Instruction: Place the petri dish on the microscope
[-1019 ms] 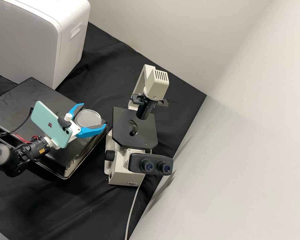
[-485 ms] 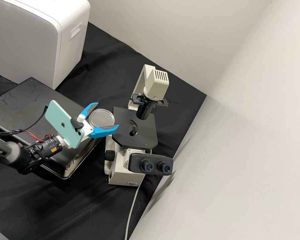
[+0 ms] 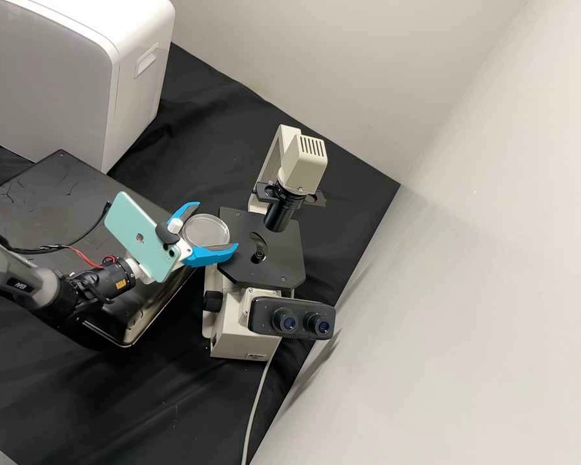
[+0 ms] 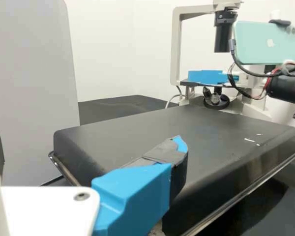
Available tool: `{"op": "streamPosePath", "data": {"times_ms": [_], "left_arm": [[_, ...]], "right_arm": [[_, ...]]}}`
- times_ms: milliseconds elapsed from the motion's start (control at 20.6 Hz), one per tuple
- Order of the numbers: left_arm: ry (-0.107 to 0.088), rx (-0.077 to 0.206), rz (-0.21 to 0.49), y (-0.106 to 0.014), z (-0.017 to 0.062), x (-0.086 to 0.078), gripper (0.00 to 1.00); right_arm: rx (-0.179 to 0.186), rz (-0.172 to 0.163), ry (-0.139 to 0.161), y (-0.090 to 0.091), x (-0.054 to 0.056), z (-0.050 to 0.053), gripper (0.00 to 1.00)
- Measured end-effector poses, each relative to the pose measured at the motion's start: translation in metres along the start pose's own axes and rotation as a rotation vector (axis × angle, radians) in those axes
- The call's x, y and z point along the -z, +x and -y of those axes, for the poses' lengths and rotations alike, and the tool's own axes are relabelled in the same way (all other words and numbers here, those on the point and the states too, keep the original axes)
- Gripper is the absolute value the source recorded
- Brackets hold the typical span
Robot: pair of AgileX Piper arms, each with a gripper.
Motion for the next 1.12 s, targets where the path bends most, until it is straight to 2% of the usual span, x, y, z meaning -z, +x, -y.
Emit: {"op": "streamPosePath", "data": {"times_ms": [146, 340, 776, 970, 1116], "left_arm": [[0.001, 0.002, -0.001, 0.000, 0.0004, 0.000, 1.00], [0.004, 0.011, -0.005, 0.001, 0.0021, 0.001, 1.00], [0.004, 0.010, -0.012, 0.001, 0.0018, 0.002, 1.00], [0.004, 0.010, -0.012, 0.001, 0.0018, 0.002, 1.00], [0.004, 0.010, -0.012, 0.001, 0.0018, 0.002, 1.00]], "right_arm": [[-0.004, -0.005, -0.013, 0.010, 0.000, 0.000, 0.00], [-0.008, -0.006, -0.012, 0.019, -0.001, 0.001, 0.00], [-0.058, 0.046, -0.012, 0.021, -0.016, -0.016, 0.00], [-0.064, 0.070, -0.010, 0.031, -0.019, -0.024, 0.00], [-0.064, 0.069, -0.010, 0.043, -0.021, -0.022, 0.00]]}}
